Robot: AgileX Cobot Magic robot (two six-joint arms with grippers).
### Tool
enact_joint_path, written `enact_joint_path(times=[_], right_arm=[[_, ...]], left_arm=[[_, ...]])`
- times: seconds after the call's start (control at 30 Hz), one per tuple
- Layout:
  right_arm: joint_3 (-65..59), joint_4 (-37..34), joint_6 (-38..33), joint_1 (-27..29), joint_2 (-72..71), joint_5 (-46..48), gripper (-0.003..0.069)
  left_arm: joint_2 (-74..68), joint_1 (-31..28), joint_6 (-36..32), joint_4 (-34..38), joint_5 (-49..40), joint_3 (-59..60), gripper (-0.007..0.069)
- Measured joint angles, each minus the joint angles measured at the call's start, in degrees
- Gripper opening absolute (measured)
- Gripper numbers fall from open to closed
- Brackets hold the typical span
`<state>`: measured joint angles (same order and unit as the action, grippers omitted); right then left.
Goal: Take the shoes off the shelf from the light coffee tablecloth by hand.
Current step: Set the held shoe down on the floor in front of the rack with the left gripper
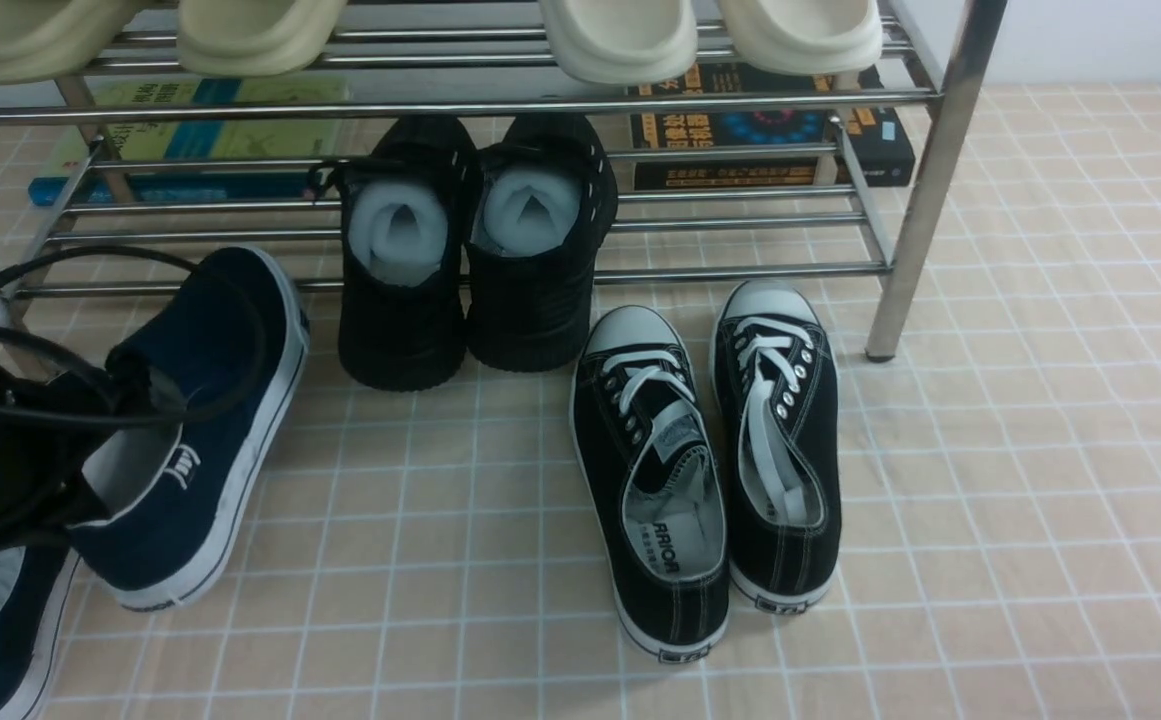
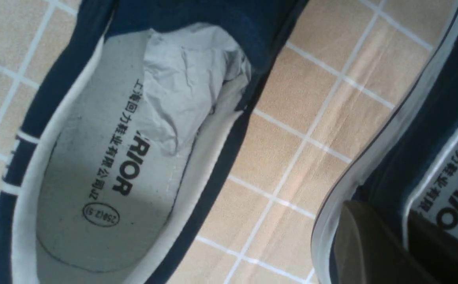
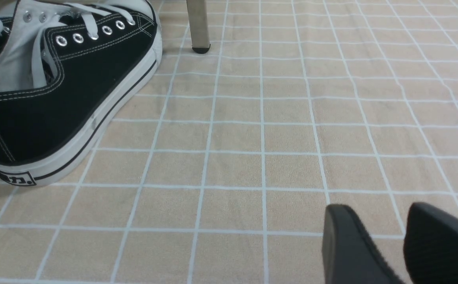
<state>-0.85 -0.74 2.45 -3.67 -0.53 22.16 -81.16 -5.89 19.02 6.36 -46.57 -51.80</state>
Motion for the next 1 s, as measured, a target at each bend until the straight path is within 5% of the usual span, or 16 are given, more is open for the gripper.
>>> enact_joint_path(times=[0.3, 0.83, 1.0], right_arm=[[0.0, 0.0, 0.0, 0.0, 0.0, 0.0, 0.0239], [0.0, 0.0, 0.0, 0.0, 0.0, 0.0, 0.0239], [0.0, 0.0, 0.0, 0.0, 0.0, 0.0, 0.0239]], left_arm=[[3.7, 0.1, -0.4, -0.9, -6.5, 1.8, 0.0032], [4.7, 0.1, 0.8, -1.6, 4.0, 10.5, 0.0041], [4.7, 0.1, -1.3, -2.4, 4.4, 10.5, 0.0113]])
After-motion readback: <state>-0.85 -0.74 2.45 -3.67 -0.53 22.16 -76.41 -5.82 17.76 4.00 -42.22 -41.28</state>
